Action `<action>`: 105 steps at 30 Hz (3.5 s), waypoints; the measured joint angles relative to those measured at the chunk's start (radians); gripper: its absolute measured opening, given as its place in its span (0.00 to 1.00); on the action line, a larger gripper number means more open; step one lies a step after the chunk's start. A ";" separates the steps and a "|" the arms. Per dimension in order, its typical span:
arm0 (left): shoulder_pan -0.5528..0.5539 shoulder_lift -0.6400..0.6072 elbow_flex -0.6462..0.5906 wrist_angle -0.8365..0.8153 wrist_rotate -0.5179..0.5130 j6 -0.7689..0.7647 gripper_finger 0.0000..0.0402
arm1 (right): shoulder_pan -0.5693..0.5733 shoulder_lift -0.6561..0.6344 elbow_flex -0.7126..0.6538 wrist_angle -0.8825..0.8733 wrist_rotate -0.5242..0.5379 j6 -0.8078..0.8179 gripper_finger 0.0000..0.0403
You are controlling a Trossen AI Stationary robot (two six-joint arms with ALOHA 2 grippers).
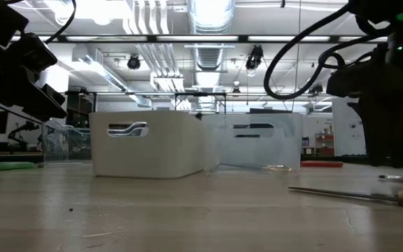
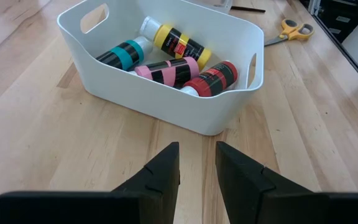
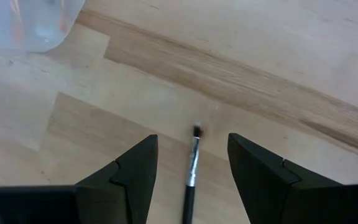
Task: Pick & Place Paint Supplies
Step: Put the silver paint brush into the bottom transparent bin
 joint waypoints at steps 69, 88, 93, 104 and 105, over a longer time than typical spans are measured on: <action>0.000 0.000 0.000 0.000 0.000 0.000 0.27 | -0.017 0.069 -0.012 0.072 -0.041 0.004 0.03; 0.000 0.000 0.000 0.000 0.000 0.000 0.27 | -0.016 -0.229 -0.014 -0.014 0.022 -0.081 0.03; 0.000 0.000 0.000 0.000 0.000 0.000 0.27 | -0.016 -0.366 -0.013 0.033 0.203 -0.133 0.03; 0.000 0.000 0.000 0.000 0.000 0.000 0.27 | -0.037 -0.442 -0.126 0.615 0.658 -0.485 0.03; 0.000 0.000 0.000 0.000 0.000 0.000 0.27 | -0.048 -0.439 -0.150 0.699 0.652 -0.529 0.03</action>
